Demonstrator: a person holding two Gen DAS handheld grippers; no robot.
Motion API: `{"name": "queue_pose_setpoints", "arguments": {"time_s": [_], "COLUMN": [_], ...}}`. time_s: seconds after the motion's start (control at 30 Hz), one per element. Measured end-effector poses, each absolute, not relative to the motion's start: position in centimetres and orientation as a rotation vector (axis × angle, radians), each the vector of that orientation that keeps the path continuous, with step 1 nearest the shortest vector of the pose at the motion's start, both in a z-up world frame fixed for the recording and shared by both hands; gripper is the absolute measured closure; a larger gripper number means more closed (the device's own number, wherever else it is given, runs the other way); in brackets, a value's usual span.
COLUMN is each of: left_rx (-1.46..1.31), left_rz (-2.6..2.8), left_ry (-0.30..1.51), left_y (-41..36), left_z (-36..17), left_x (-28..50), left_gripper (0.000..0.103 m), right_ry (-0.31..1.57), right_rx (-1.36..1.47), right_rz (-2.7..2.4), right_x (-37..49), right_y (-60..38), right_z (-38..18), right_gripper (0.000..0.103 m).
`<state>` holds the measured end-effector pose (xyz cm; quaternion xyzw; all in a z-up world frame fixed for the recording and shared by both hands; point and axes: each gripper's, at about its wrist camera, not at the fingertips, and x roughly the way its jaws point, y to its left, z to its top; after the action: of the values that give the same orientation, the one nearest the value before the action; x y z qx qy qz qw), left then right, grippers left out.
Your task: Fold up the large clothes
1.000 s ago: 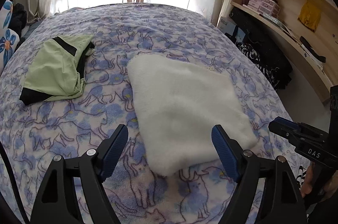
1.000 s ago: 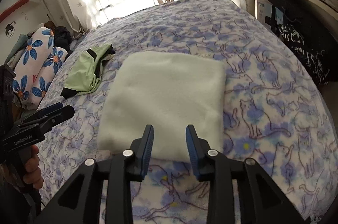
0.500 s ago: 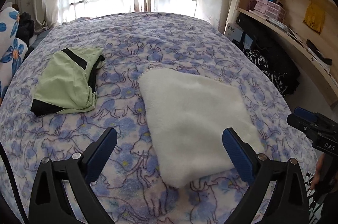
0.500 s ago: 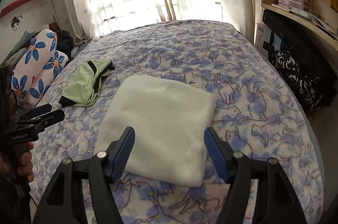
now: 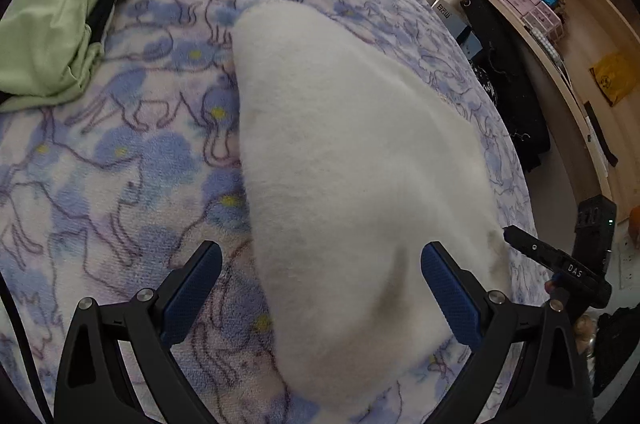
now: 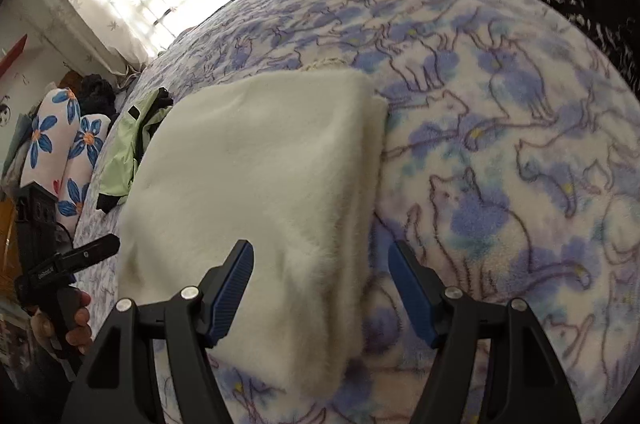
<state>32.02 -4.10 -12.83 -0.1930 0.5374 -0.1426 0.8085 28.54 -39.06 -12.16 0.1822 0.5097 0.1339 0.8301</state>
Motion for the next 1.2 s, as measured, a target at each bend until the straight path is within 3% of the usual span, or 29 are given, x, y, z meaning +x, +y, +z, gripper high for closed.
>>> {"name": "queue_pose_setpoints", "arguments": {"time_s": [0.43, 0.77, 0.83, 0.9, 1.0, 1.07, 1.2], "left_rx": [-0.540, -0.541, -0.529, -0.505, -0.429, -0.382, -0.294], "left_rz": [-0.484, -0.536, -0.528, -0.505, -0.462, -0.442, -0.421], "left_ry": [1.229, 1.293, 1.286, 1.251, 1.194, 1.163, 1.114], "left_y": [-6.3, -7.8, -8.1, -8.5, -9.2, -9.5, -9.9], "left_z": [-18.4, -19.7, -19.6, -19.2, -17.8, -16.8, -14.6], "left_x": [35.2, 37.9, 38.1, 38.1, 37.2, 36.8, 36.0], "left_gripper": [0.001, 0.000, 0.000, 0.003, 0.013, 0.021, 0.027], "right_ry": [1.201, 1.192, 1.173, 1.152, 1.122, 1.095, 1.032], "right_rx": [0.638, 0.607, 0.598, 0.594, 0.565, 0.534, 0.493], "right_rz": [0.562, 0.615, 0.607, 0.598, 0.574, 0.556, 0.545], "right_x": [34.0, 36.0, 35.7, 35.3, 34.7, 34.2, 32.7], "right_y": [-38.7, -36.8, -36.6, -36.4, -35.8, -35.5, -33.9], "right_z": [-18.7, -18.9, -18.5, -18.0, -16.8, -15.7, -13.4], "right_gripper": [0.028, 0.026, 0.030, 0.041, 0.055, 0.058, 0.061]}}
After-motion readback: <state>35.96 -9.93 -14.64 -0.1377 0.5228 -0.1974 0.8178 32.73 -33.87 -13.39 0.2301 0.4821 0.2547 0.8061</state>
